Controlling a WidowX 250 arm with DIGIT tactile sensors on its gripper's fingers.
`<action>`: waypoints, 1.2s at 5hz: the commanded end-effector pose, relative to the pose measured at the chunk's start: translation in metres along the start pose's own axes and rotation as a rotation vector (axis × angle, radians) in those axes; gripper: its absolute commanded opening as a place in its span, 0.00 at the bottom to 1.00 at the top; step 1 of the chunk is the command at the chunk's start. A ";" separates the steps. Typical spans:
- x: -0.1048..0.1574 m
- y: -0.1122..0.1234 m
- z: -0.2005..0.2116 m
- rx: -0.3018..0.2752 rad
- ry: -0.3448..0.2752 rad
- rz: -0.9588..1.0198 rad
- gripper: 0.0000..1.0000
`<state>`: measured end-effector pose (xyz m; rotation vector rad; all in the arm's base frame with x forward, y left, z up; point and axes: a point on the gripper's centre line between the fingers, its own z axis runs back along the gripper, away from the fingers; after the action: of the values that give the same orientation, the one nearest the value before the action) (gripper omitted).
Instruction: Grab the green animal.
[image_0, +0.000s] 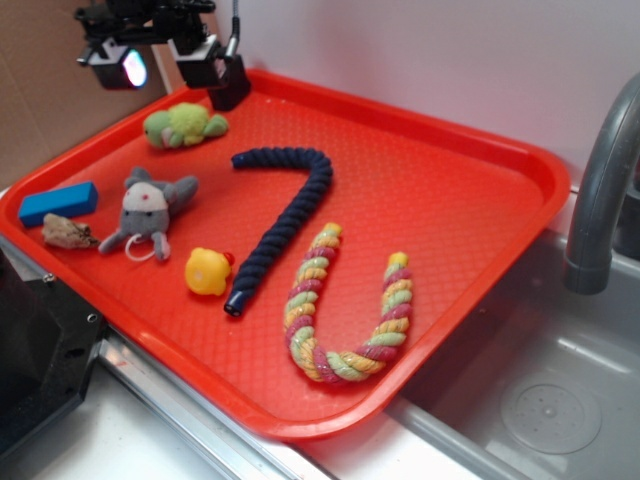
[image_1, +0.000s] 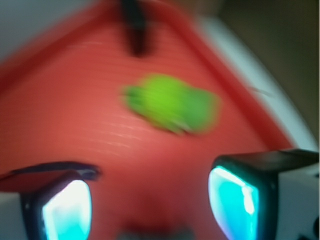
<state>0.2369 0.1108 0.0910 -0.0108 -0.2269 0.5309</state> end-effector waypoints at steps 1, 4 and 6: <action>0.039 0.032 -0.029 -0.112 0.034 -0.453 1.00; 0.036 -0.011 -0.081 -0.132 0.163 -1.026 0.07; 0.021 -0.008 -0.048 -0.086 0.073 -0.937 0.00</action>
<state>0.2585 0.0956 0.0273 -0.0435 -0.1076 -0.4008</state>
